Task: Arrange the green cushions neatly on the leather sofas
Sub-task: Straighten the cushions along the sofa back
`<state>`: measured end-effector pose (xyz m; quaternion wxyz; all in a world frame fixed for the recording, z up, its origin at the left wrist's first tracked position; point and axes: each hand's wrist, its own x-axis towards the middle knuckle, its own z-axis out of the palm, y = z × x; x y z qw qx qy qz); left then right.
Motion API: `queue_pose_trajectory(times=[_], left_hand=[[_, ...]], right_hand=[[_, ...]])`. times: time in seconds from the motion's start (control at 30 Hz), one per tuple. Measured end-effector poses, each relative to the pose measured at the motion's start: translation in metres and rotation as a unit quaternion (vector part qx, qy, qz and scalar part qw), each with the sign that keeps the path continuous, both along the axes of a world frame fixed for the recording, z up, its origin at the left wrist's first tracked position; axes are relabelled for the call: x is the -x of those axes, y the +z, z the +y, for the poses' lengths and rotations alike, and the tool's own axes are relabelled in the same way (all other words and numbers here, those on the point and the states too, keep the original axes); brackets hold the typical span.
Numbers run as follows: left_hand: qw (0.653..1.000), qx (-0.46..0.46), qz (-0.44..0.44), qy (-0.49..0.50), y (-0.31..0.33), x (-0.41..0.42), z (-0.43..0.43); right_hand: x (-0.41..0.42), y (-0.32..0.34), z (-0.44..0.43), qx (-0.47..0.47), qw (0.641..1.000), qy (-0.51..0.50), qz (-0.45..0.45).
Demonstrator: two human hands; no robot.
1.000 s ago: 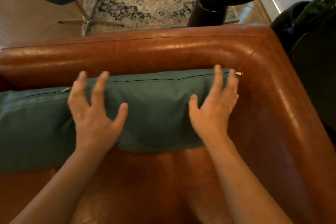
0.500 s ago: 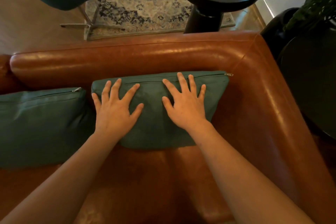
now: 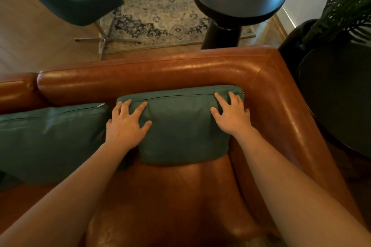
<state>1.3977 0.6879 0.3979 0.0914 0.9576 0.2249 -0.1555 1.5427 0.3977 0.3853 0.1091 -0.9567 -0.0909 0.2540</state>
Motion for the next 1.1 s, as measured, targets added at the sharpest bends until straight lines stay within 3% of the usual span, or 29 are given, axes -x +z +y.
queue_pose_trajectory(times=[0.5, 1.1], left_hand=[[0.998, -0.006, -0.031, -0.056, 0.079, 0.042, -0.028], [0.996, -0.005, -0.008, -0.091, 0.116, 0.068, -0.039]], right_hand=[[0.071, 0.09, 0.034, 0.016, 0.998, 0.059, -0.003], [0.145, 0.129, 0.043, 0.041, 0.998, 0.055, -0.005]])
